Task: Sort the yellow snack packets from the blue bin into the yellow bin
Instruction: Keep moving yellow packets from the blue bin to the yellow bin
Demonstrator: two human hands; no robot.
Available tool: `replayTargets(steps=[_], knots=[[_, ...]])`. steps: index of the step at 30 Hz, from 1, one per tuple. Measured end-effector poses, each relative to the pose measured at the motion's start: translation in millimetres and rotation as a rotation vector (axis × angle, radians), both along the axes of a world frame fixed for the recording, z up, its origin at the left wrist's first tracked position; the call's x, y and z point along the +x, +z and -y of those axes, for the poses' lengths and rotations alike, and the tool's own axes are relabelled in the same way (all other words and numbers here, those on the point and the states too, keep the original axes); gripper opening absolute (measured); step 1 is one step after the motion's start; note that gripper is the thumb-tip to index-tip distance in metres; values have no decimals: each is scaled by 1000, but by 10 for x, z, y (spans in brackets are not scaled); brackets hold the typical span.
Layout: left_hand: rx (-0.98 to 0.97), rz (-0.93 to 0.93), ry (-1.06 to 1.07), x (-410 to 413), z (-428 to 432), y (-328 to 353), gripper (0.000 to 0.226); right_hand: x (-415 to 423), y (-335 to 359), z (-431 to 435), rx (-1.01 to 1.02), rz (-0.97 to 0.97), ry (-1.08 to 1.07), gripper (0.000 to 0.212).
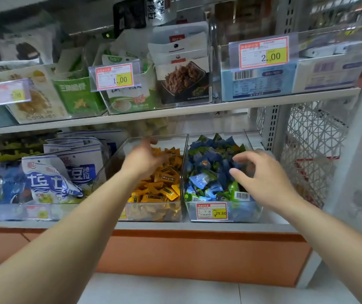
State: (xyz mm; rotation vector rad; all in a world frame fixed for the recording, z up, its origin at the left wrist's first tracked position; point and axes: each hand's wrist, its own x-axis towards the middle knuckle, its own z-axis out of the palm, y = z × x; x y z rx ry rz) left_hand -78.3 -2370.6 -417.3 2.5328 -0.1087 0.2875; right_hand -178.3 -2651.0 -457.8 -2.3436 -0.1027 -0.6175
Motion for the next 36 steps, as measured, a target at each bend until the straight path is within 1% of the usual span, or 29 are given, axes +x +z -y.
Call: replayTargets(steps=[2,3,4,5,7,9,11,13,14,16,18,19,21,23,25,27,28,31,33,35,36], knots=[[460,-62,6,86,-14,67,70,35,-59,155,-143,-9,-134,36],[649,-68,16,111,13,88,74,50,-95,227,-174,-25,-184,42],[769,-41,27,116,68,112,72,67,-138,289,-176,-51,-214,47],[821,10,33,104,155,133,67,82,-183,340,-160,-85,-221,52],[785,127,-2,68,389,142,57,118,-277,407,-114,-165,-160,56],[640,189,-164,46,676,104,50,128,-345,448,-84,-206,-66,56],[497,161,-383,41,987,56,46,113,-359,502,-46,-194,-14,58],[422,129,-563,50,1298,-26,46,90,-338,555,8,-193,24,59],[380,109,-630,55,1437,-81,46,82,-332,572,26,-198,44,60],[296,-14,-709,55,1648,-215,50,62,-331,576,28,-209,65,61],[331,-116,-731,74,1753,-351,56,53,-340,563,16,-211,63,65],[389,-102,-732,80,1758,-401,53,55,-348,558,13,-212,65,67],[495,-14,-731,88,1710,-426,38,67,-359,561,12,-214,80,69],[588,14,-739,99,1641,-393,25,82,-367,591,10,-215,93,69],[630,-34,-736,109,1566,-338,19,89,-373,618,6,-217,106,69],[625,-82,-724,132,1515,-289,17,83,-383,620,0,-201,117,67],[622,-74,-723,147,1516,-280,16,75,-390,617,-1,-189,122,65],[591,42,-664,189,1617,-314,13,74,-425,606,-5,-172,123,67],[636,143,-605,215,1767,-348,9,82,-436,613,-26,-173,111,70],[741,226,-610,265,1920,-381,5,93,-438,617,-38,-167,109,72],[746,218,-626,313,1971,-397,12,96,-439,621,-41,-164,112,71]])
